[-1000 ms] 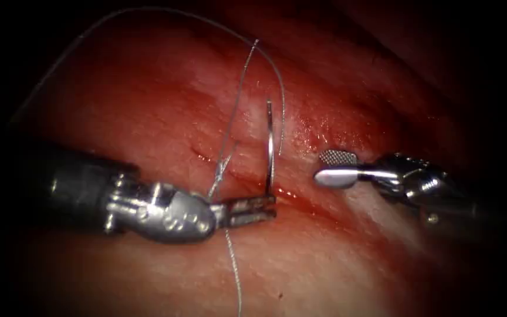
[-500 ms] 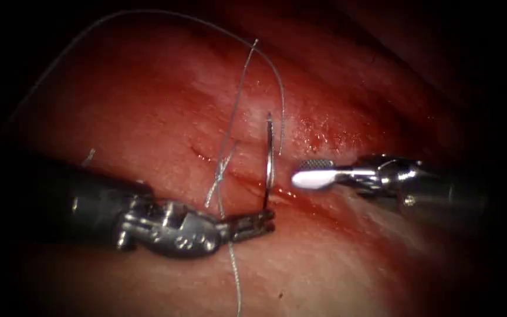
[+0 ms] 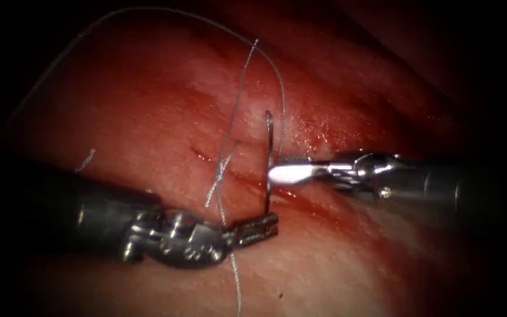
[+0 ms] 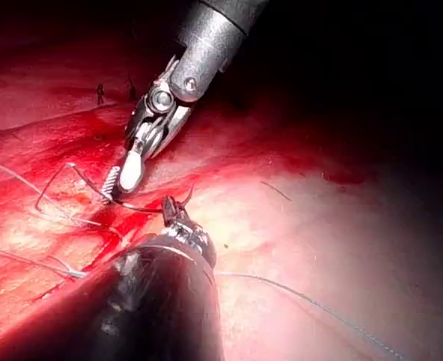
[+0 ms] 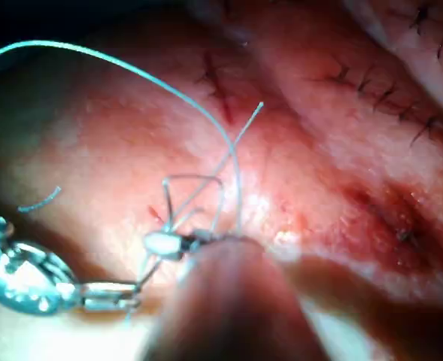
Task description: Wound Closure
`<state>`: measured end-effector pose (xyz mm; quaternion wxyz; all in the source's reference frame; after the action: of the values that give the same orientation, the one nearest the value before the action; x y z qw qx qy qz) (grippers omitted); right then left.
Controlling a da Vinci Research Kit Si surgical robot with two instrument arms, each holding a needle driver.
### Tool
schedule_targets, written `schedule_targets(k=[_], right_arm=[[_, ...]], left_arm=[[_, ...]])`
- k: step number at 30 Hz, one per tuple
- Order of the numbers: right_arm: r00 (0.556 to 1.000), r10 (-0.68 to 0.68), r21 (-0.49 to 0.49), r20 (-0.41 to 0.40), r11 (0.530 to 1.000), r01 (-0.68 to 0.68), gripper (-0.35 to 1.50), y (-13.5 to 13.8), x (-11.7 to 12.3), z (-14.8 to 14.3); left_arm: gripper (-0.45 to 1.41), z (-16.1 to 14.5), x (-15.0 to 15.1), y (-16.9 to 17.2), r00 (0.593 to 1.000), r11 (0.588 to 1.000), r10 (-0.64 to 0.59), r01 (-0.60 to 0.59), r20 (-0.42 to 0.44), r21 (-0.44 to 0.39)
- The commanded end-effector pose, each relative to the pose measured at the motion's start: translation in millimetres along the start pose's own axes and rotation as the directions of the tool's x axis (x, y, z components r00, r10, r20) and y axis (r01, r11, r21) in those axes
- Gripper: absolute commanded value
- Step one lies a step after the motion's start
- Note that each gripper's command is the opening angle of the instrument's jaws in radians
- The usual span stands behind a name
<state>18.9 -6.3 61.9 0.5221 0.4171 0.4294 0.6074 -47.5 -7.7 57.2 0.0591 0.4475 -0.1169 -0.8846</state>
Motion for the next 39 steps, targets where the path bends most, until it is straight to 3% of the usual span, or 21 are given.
schedule_targets(k=[1,8,10,12,13,14,18,19,20,21,23,24,28,31,32,34,36,39], right_arm=[[1.0,-0.001,0.0,-0.001,1.0,0.001,0.99,0.3,-0.1,1.2],[1.0,0.001,0.002,-0.018,1.0,-0.001,0.94,0.0,0.1,2.7],[1.0,0.001,0.002,-0.018,1.0,-0.001,0.76,0.0,0.1,2.7],[1.0,-0.001,0.005,-0.012,1.0,0.001,0.39,0.1,-0.1,2.8],[1.0,-0.002,0.007,-0.009,1.0,0.002,0.17,0.1,-0.3,2.8],[1.0,-0.006,0.009,-0.006,1.0,0.006,-0.35,0.3,-0.6,2.8],[0.996,-0.084,-0.006,-0.028,0.996,0.084,-0.35,0.8,-0.3,1.8],[0.995,-0.096,-0.013,-0.037,0.995,0.095,-0.35,0.9,-0.1,1.4],[0.99,-0.137,-0.025,-0.046,0.99,0.136,-0.35,1.2,0.3,0.9],[0.984,-0.172,-0.035,-0.051,0.985,0.17,-0.35,1.4,0.5,0.6],[0.963,-0.257,-0.041,-0.082,0.966,0.255,-0.35,1.8,1.1,0.0],[0.959,-0.268,-0.04,-0.092,0.963,0.265,-0.35,1.9,1.2,-0.1],[0.936,-0.32,-0.062,-0.15,0.947,0.314,-0.35,2.2,1.8,-0.9],[0.912,-0.371,-0.076,-0.175,0.929,0.363,-0.35,2.1,1.8,-1.1],[0.894,-0.407,-0.084,-0.188,0.914,0.398,-0.35,2.1,1.7,-1.3],[0.877,-0.437,-0.086,-0.201,0.899,0.428,-0.35,2.1,1.5,-1.5],[0.857,-0.473,-0.105,-0.205,0.881,0.462,-0.35,2.1,1.4,-1.8],[0.84,-0.503,-0.116,-0.205,0.864,0.489,-0.35,2.0,1.5,-1.9]], left_arm=[[-0.45,0.6,0.1,0.6,1.0,1.0,0.004,-0.004,0.002,-0.001],[-0.45,0.5,0.7,0.6,1.0,1.0,0.008,-0.008,0.009,0.003],[-0.45,0.5,0.6,0.6,1.0,1.0,0.007,-0.008,0.01,0.003],[-0.45,0.4,0.7,0.5,1.0,1.0,0.007,-0.007,0.008,0.002],[-0.45,0.4,0.7,0.5,1.0,1.0,0.007,-0.007,0.008,0.002],[-0.45,0.4,0.7,0.5,1.0,1.0,0.006,-0.006,0.008,0.002],[-0.45,0.1,0.8,0.2,1.0,1.0,0.004,-0.004,0.005,-0.001],[-0.15,0.1,0.9,0.2,1.0,1.0,0.003,-0.003,-0.001,-0.004],[0.67,0.0,1.0,0.0,0.999,0.999,-0.04,0.04,-0.004,-0.009],[0.94,-0.2,1.1,-0.2,0.997,0.996,-0.083,0.083,-0.005,-0.01],[1.23,-0.5,1.8,-0.8,0.987,0.987,-0.161,0.161,-0.006,-0.011],[1.24,-0.6,2.1,-1.0,0.98,0.98,-0.198,0.198,-0.014,-0.017],[1.14,-2.2,3.8,-1.9,0.916,0.918,-0.389,0.377,-0.093,-0.123],[0.69,-2.4,3.4,-2.1,0.876,0.872,-0.474,0.453,-0.089,-0.187],[0.24,-2.1,2.6,-2.4,0.852,0.837,-0.52,0.498,-0.052,-0.226],[-0.05,-1.6,1.6,-2.7,0.831,0.802,-0.556,0.536,-0.002,-0.263],[-0.45,-0.2,-1.4,-2.4,0.806,0.738,-0.574,0.586,0.145,-0.336],[-0.45,0.9,-3.6,-2.2,0.792,0.712,-0.56,0.609,0.242,-0.349]])
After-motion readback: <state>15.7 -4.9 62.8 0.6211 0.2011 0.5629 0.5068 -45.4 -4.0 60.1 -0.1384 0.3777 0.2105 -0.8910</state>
